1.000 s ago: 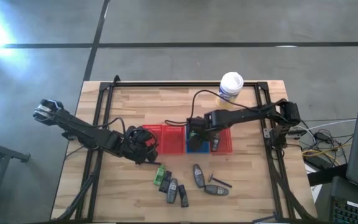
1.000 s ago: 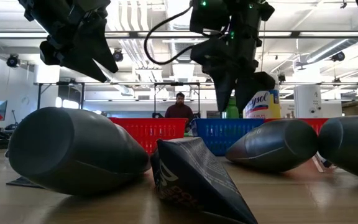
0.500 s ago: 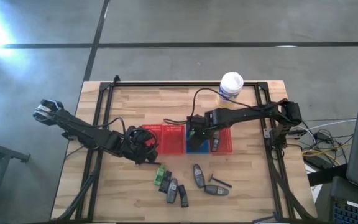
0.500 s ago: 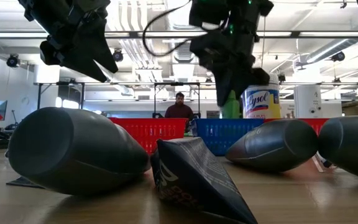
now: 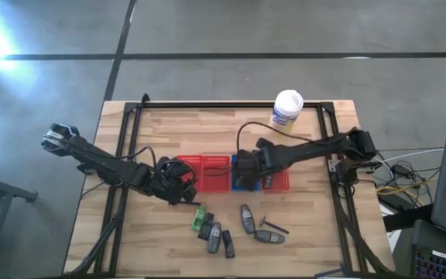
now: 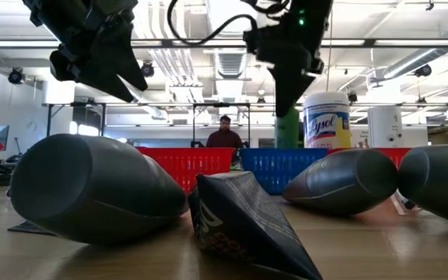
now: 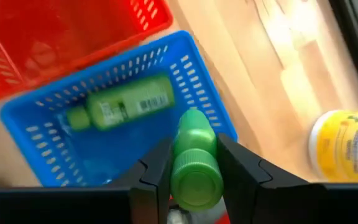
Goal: Pick & Place Travel size toiletries
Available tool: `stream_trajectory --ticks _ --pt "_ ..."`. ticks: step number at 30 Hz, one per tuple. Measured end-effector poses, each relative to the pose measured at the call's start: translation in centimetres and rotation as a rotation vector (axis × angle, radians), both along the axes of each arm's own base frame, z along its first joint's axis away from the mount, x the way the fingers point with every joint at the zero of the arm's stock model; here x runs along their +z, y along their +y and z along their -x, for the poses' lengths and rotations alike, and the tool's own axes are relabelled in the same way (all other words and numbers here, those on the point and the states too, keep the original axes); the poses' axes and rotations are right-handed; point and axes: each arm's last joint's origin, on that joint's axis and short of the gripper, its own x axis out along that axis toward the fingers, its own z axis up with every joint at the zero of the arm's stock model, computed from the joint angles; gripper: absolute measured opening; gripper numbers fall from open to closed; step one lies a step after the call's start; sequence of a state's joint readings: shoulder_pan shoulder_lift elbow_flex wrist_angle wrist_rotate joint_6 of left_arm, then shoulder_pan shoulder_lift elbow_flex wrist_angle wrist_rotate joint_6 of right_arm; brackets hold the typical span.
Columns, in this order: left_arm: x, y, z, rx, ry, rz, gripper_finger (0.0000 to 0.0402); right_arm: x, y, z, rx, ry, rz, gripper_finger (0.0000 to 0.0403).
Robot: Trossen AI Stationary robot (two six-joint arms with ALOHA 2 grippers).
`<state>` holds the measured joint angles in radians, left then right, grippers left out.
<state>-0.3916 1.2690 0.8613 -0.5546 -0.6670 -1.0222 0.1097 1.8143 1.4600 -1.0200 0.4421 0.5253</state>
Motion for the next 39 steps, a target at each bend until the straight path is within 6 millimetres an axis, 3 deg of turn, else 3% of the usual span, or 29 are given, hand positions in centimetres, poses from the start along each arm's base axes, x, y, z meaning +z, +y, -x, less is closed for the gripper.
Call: stream_trajectory --ticks 10,18,27,30,34,39 --pt "0.0 0.0 0.0 0.012 -0.012 0.004 0.0232 -2.4 0.6 -0.8 0.094 0.099 0.084 0.0108" --pt "0.0 0.0 0.0 0.023 -0.017 0.012 0.0232 -2.5 1.2 -1.2 0.147 0.076 0.056 0.0164" --pt "0.0 0.0 0.0 0.027 -0.018 0.009 0.0232 -4.8 1.9 -1.7 0.177 0.144 -0.086 0.0222" --pt "0.0 0.0 0.0 0.029 -0.019 0.013 0.0232 -4.0 2.0 -1.5 0.158 0.110 -0.083 0.0240" --pt "0.0 0.0 0.0 0.029 -0.019 0.013 0.0232 -1.2 1.8 -1.0 0.131 -0.010 -0.128 0.0263" --pt "0.0 0.0 0.0 0.027 -0.018 0.015 0.0232 -0.4 1.5 -0.7 0.074 -0.056 -0.163 0.0280"
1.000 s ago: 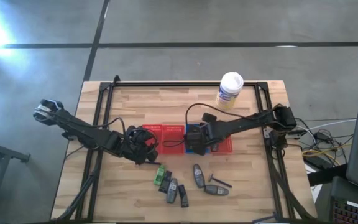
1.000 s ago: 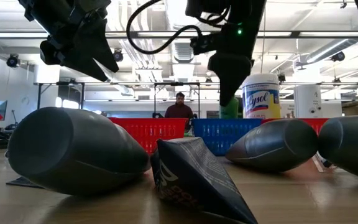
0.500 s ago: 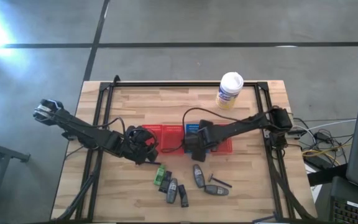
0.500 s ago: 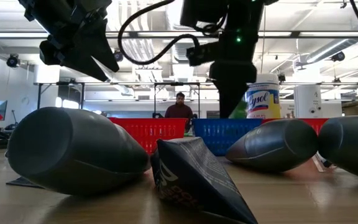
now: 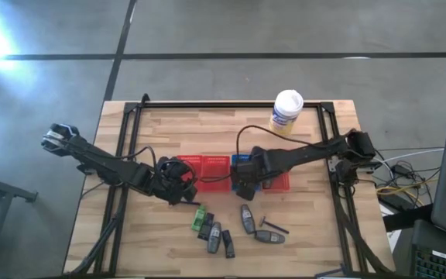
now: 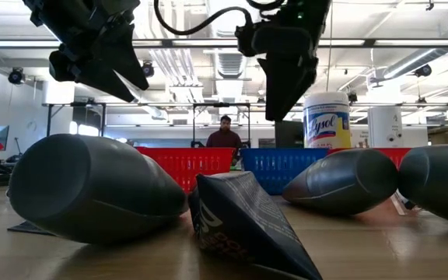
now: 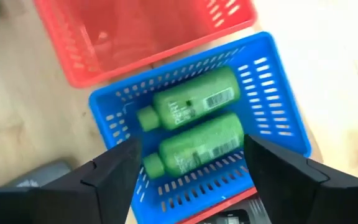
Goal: Pick & Place Travel size toiletries
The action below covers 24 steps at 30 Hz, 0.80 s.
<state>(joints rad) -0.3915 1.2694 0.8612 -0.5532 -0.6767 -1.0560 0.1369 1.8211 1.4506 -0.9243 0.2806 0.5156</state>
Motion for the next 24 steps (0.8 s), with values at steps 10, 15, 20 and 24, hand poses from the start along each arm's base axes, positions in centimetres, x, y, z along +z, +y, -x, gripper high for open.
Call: stream_trajectory --ticks 10,15,20,24 --pt "-1.2 -0.8 -0.5 -0.105 0.095 0.197 0.0232 0.6 -0.3 0.6 -0.098 -0.010 -0.033 0.0286" --pt "-3.2 -1.9 -2.2 -0.040 0.162 0.377 0.0232 1.4 -0.4 1.2 -0.120 -0.008 -0.025 0.0270" --pt "-5.6 -3.5 -4.8 -0.005 0.307 0.495 0.0232 2.5 -0.5 1.9 -0.119 -0.032 -0.029 0.0254" --pt "-6.6 -4.6 -6.6 0.019 0.393 0.533 0.0232 3.2 -0.6 2.4 -0.123 -0.044 -0.001 0.0246"
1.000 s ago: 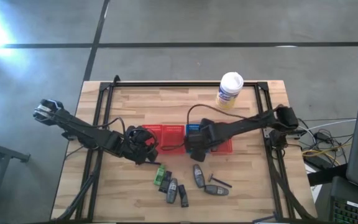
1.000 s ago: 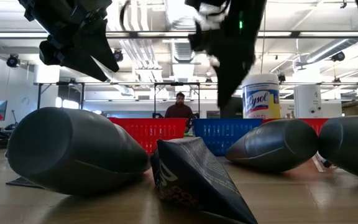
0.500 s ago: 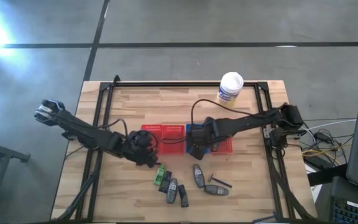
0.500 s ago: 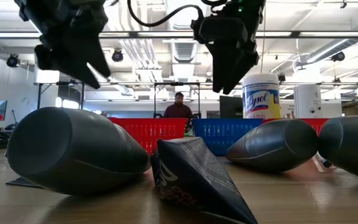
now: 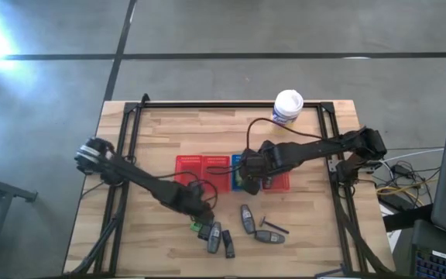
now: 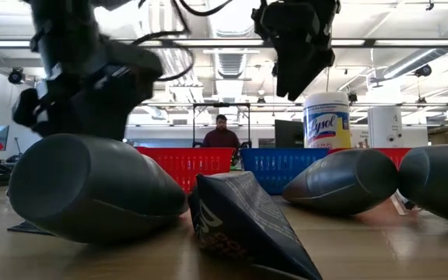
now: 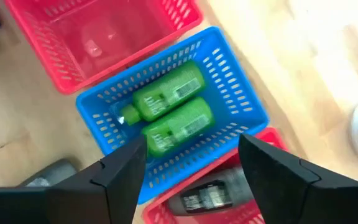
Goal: Pick & Place Travel size toiletries
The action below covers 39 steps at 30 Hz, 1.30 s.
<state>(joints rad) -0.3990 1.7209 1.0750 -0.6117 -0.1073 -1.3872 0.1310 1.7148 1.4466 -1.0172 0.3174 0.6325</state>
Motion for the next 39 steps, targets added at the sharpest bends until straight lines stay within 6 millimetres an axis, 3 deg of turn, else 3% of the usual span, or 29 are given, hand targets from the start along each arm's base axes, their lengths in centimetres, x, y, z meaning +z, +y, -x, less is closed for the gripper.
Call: stream_trajectory --ticks 5,11,22,31,39 --pt "0.2 -1.1 -2.1 0.019 -0.007 0.009 0.0232 0.2 -0.1 0.4 0.016 0.001 0.013 0.0240" --pt "1.1 -1.5 -3.1 0.048 -0.051 -0.009 0.0232 -0.4 -0.1 0.9 0.052 0.033 0.027 0.0243" --pt "0.6 -3.7 -2.3 -0.187 -0.037 -0.071 0.0232 -1.5 -0.4 3.5 0.054 0.060 0.026 0.0268" --pt "0.8 -5.3 -1.4 -0.231 -0.048 -0.074 0.0232 -0.2 -0.7 5.5 0.010 -0.088 -0.004 0.0282" --pt "0.4 -5.5 -1.2 -0.271 -0.010 -0.048 0.0232 -0.5 -0.8 6.5 -0.008 -0.128 -0.021 0.0296"
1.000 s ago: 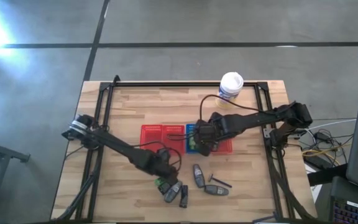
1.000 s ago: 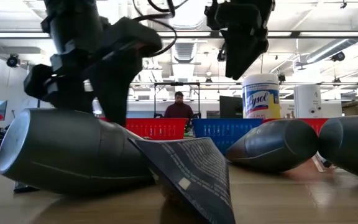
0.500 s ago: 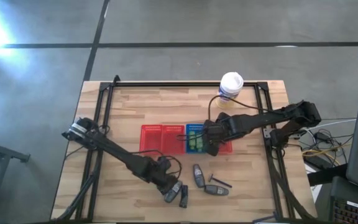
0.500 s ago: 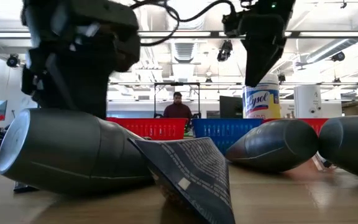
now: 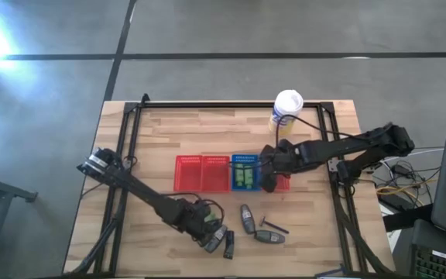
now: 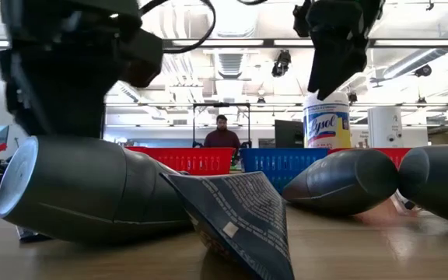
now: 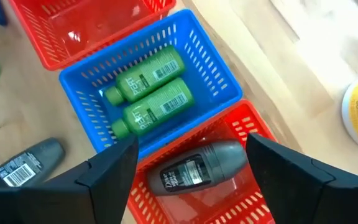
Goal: Pick & Place Travel size toiletries
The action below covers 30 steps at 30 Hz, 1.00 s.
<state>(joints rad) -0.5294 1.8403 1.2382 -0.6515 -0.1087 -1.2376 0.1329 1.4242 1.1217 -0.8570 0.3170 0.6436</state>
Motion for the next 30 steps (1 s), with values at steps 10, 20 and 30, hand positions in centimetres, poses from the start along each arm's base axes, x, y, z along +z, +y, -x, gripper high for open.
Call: stream_trajectory --ticks 10,20,30 --pt "-1.5 0.0 0.0 -0.032 0.052 -0.060 0.0232 -1.3 0.0 0.4 -0.048 0.019 -0.023 0.0321" --pt "-2.3 -0.1 -0.1 -0.109 0.071 -0.107 0.0211 -0.1 0.3 -0.7 -0.004 -0.086 -0.113 0.0338" --pt "-0.4 0.1 0.5 -0.114 -0.016 -0.197 0.0154 0.2 0.8 -1.3 0.046 -0.144 -0.250 0.0315"
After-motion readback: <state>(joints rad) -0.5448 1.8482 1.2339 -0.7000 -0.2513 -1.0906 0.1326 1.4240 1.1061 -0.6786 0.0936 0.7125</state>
